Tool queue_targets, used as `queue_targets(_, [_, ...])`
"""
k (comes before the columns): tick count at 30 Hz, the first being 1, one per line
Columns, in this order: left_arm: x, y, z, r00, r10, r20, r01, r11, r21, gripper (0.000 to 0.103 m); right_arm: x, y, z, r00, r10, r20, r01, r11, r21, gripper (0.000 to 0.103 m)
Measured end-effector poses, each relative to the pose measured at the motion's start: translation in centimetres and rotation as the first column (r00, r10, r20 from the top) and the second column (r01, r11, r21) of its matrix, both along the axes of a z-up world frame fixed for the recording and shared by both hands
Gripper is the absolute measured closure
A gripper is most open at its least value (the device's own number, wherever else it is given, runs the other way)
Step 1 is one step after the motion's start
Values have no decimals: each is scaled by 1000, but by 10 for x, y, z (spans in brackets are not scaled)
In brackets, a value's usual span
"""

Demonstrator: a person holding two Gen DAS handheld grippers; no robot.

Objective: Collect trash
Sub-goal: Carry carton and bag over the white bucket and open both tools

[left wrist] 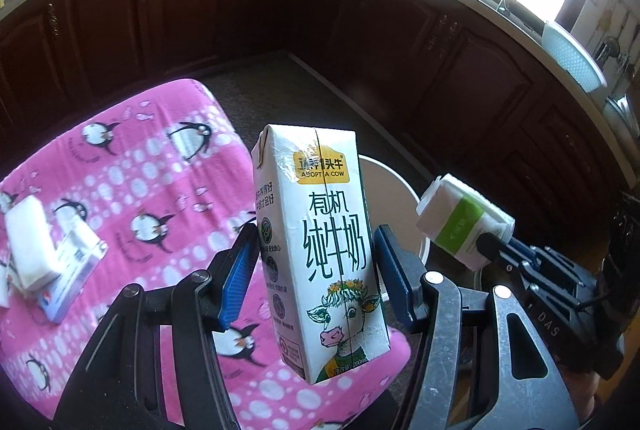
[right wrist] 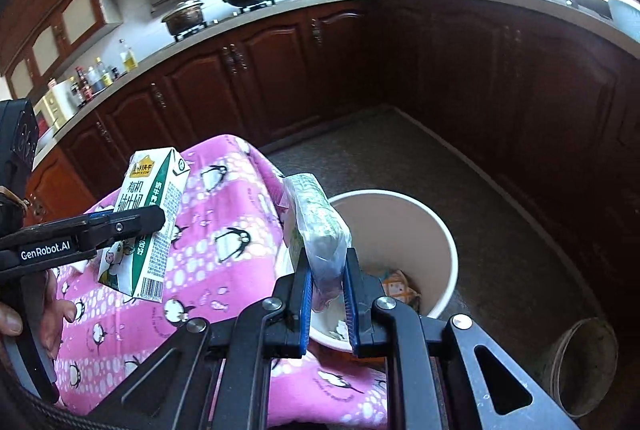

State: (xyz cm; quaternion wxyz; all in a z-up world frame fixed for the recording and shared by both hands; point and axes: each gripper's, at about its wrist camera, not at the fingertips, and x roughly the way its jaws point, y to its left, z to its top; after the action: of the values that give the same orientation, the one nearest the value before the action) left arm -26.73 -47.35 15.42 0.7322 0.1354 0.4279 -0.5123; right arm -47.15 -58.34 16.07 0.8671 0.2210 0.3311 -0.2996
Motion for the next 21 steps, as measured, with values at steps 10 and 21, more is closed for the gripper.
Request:
queue_targets(10, [0,-29,-14,1000,-19,-18,19,1000,16,46,-7,-18,-15,999,-33,-27,34,999,38,90])
queue_targets(21, [6,-46,-29,999,-18,-39,19,999,39,47,-5,-29,-26,998,-53,-43,55,997,59,90])
